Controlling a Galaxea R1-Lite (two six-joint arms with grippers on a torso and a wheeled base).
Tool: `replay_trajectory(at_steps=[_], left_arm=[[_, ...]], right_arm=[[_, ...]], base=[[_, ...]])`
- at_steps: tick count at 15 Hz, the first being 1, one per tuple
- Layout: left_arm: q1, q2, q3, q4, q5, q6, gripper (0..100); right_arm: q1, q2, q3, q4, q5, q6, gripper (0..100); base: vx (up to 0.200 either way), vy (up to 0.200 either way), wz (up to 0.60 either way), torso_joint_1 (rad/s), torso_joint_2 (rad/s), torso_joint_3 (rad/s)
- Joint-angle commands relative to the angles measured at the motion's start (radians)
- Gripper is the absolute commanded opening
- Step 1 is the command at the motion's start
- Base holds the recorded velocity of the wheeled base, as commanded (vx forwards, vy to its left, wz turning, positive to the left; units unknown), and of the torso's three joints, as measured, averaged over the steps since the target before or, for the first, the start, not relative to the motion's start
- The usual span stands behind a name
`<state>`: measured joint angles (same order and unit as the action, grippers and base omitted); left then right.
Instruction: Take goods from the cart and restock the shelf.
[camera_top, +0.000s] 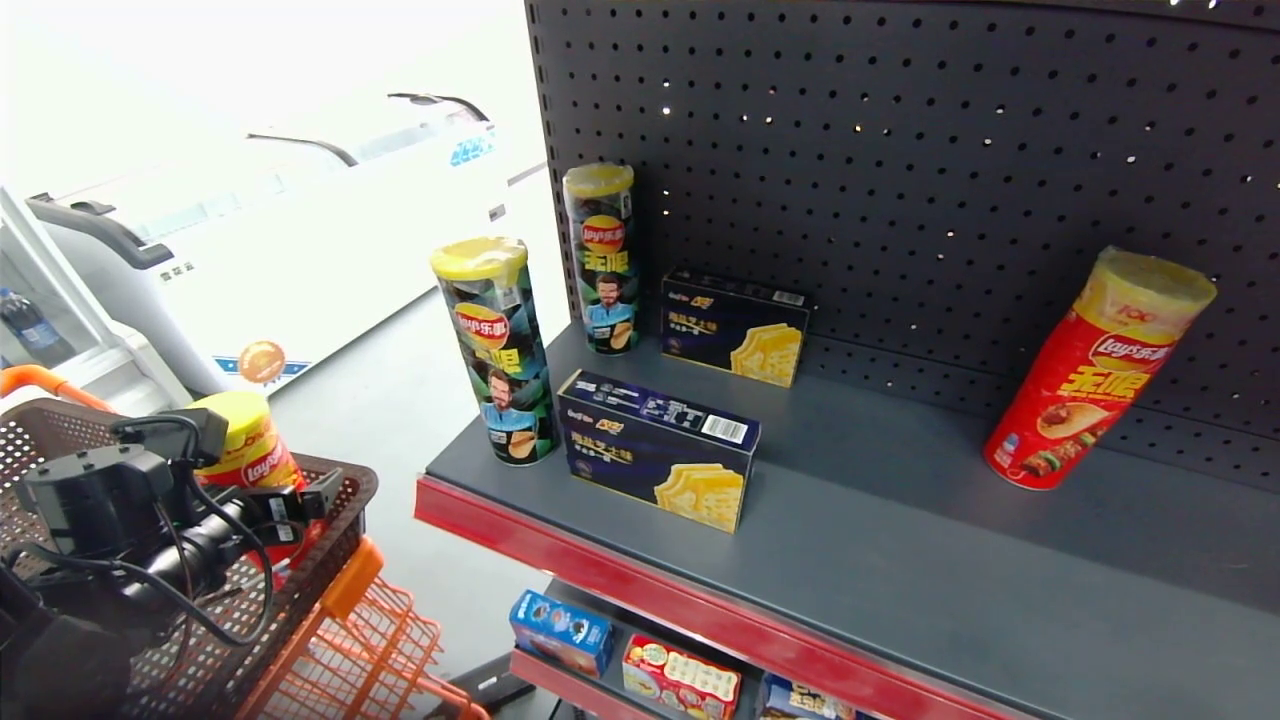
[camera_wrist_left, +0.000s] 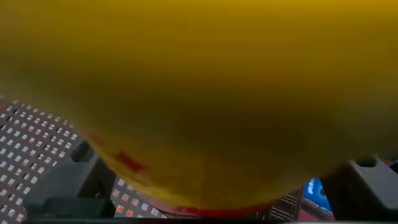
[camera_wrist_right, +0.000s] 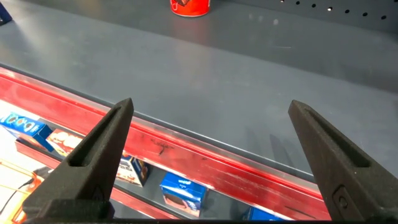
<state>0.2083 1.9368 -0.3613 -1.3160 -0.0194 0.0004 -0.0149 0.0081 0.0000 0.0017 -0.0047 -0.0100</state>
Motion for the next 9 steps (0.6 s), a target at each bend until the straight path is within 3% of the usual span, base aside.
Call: replay_trajectory(at_steps=[1,6,7,9], left_arm=[[0.002,-0.004,-0.002,-0.002,-0.001,0.018,100],[0.002,-0.004,0.007,-0.014,0.002,0.023,100],[0.002,-0.004,-0.001,-0.011,0.001,0.021,0],[0.002,-0.004,0.008,0.000,0.001,0.023,0]], right_arm=[[0.000,0.000,0.000,0.000,0.000,-0.001,100],[0.000,0.000,0.000,0.000,0.000,-0.001,100],[0.000,0.000,0.000,0.000,0.000,-0.001,100],[0.000,0.000,0.000,0.000,0.000,-0.001,100]], base=[[0.000,0.000,0.00,0.000,0.00,0.000],[0.000,0.000,0.00,0.000,0.00,0.000],[0.000,0.000,0.00,0.000,0.00,0.000],[0.000,0.000,0.00,0.000,0.00,0.000]])
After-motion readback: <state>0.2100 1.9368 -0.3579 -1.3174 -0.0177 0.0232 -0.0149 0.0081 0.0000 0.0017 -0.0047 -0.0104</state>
